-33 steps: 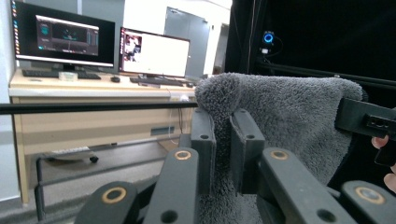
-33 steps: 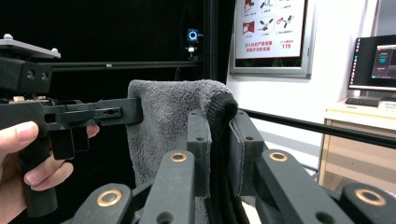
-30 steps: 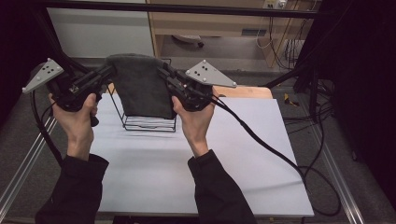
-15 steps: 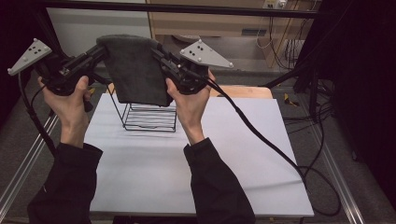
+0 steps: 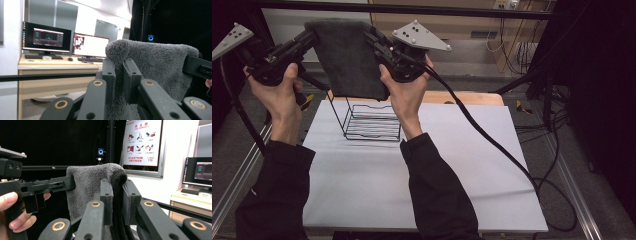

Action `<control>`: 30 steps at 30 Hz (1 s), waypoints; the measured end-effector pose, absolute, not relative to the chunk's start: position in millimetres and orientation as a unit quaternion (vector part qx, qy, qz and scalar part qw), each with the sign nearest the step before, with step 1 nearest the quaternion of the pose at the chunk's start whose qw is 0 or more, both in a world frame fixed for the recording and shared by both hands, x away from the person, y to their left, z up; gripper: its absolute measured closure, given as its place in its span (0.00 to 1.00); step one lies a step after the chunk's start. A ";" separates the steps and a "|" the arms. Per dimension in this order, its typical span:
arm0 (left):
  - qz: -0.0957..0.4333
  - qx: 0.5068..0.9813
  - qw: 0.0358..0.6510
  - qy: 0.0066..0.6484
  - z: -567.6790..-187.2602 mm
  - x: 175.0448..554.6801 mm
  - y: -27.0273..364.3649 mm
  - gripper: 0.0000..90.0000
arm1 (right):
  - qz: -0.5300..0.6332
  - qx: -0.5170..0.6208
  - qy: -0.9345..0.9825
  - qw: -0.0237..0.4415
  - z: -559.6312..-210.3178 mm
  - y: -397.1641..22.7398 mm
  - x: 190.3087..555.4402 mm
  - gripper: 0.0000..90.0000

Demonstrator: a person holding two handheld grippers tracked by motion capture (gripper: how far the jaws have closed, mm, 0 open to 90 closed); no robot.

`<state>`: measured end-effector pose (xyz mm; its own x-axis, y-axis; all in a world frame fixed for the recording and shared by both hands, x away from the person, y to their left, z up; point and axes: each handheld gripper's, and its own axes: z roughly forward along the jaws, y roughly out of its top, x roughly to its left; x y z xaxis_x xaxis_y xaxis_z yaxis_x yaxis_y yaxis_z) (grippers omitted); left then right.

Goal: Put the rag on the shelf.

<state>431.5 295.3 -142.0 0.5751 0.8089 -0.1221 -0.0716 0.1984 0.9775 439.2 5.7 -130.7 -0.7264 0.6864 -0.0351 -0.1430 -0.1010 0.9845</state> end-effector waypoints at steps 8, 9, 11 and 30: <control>0.316 0.540 0.702 0.340 -129.9 443.4 298.4 0.90 | 0.711 0.224 0.597 0.297 -119.4 10.8 452.4 0.90; 0.316 0.539 0.703 0.340 -128.4 444.5 298.7 0.90 | 0.711 0.224 0.597 0.297 -117.7 11.3 453.4 0.90; 0.313 0.537 0.705 0.342 -125.6 446.8 299.2 0.90 | 0.714 0.224 0.594 0.295 -114.8 11.7 456.1 0.90; 0.317 0.529 0.703 0.354 -119.9 473.7 300.9 0.90 | 0.706 0.230 0.597 0.305 -105.6 17.2 488.3 0.90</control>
<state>473.7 300.9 -119.9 0.5489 0.8199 -0.1624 -0.0707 0.2391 0.9684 488.3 17.2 -105.6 -0.7080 0.7050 -0.0408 -0.1570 -0.1009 0.9824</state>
